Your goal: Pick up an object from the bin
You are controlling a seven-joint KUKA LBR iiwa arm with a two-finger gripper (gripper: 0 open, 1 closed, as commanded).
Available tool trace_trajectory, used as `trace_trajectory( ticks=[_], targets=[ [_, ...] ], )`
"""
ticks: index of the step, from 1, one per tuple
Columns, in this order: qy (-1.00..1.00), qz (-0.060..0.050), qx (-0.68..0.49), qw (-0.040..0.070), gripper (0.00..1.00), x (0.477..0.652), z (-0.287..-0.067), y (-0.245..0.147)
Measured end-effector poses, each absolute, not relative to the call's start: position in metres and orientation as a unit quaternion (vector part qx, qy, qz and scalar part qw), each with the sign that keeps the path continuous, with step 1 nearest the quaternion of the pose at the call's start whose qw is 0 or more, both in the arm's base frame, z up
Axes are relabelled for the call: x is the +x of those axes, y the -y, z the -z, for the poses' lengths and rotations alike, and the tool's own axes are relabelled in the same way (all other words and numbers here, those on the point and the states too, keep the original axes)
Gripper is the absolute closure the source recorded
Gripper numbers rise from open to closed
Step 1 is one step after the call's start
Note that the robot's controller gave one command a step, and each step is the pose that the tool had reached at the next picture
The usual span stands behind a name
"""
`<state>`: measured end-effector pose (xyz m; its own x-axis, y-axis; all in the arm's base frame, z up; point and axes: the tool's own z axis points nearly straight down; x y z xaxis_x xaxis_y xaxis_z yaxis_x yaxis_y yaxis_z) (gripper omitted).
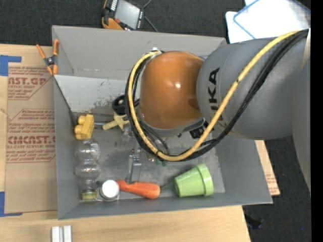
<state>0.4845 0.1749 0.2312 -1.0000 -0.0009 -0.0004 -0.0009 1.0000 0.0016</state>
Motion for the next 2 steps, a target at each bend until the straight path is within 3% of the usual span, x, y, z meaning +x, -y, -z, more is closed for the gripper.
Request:
trace_trajectory(
  ticks=[2],
  targets=[
    [-1.000, -0.002, -0.003, 0.001, 0.00, 0.489, -0.224, -0.194]
  ],
)
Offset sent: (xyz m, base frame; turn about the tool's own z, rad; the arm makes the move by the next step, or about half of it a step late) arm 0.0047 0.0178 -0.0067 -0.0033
